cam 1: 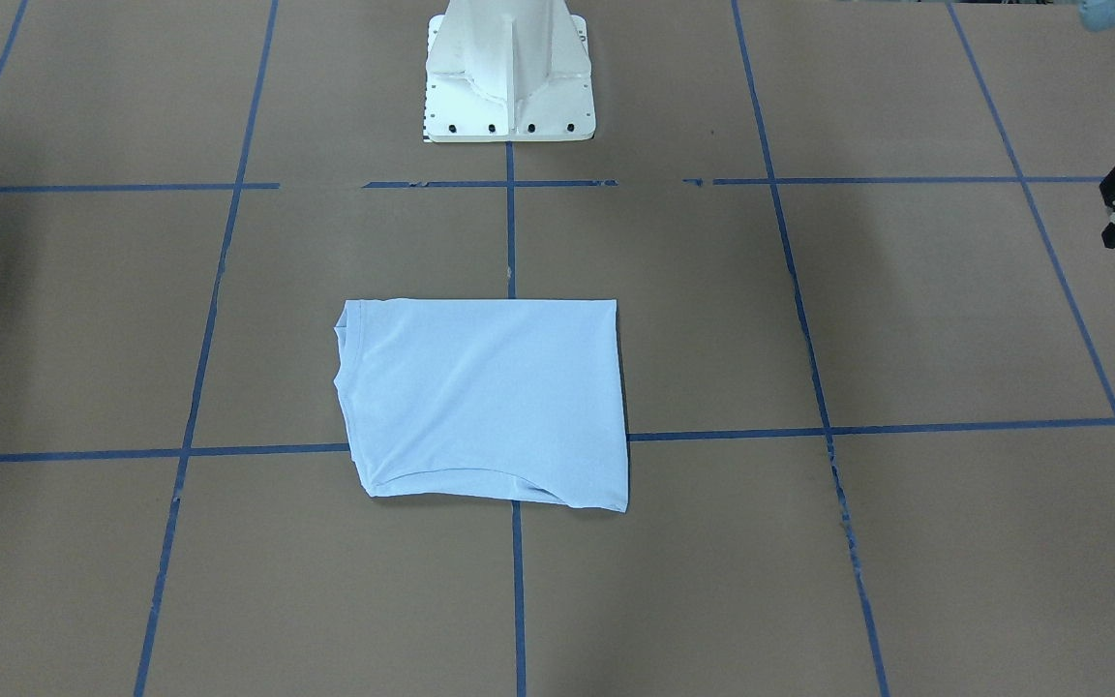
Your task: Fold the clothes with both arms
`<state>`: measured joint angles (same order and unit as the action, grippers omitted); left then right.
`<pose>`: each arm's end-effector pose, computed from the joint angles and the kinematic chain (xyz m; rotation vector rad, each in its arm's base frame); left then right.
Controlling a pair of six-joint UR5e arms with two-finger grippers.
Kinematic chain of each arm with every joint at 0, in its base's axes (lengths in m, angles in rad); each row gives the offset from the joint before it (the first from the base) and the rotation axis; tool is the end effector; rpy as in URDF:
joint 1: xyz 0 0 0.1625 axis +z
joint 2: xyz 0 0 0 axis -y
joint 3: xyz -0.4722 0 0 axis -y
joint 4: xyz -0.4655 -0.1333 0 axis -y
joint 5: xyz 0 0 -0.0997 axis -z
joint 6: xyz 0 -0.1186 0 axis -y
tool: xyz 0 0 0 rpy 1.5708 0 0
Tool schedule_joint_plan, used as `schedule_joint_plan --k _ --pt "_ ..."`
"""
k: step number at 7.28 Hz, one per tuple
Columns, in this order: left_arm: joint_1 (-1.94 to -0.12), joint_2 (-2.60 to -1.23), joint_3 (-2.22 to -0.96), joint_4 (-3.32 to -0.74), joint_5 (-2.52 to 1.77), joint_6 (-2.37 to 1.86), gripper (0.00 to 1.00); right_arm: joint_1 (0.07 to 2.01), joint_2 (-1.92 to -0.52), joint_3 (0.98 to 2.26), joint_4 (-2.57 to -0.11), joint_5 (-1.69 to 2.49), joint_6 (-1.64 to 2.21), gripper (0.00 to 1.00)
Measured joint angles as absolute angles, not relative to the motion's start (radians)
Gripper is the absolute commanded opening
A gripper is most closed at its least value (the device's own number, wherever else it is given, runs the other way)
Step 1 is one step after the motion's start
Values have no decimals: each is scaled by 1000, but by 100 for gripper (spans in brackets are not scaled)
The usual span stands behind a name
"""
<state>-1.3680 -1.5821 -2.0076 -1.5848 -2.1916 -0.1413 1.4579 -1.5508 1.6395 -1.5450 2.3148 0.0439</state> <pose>0.0492 -0.5587 0.4749 0.3364 0.6777 0.2019 -0.0129 -0.5844 0.6687 0.0506 -0.7498 -0.1083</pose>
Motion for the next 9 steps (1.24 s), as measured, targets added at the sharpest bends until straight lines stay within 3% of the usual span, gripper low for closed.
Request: schedule_joint_plan --k 4,9 --pt "-1438 -1431 -1907 -1585 -2303 -29 100 1512 -1804 1780 -1531 2331 43 100" --pt "-1466 -1410 -1851 -1612 -2382 25 100 1512 -1850 1865 -1528 2322 18 100"
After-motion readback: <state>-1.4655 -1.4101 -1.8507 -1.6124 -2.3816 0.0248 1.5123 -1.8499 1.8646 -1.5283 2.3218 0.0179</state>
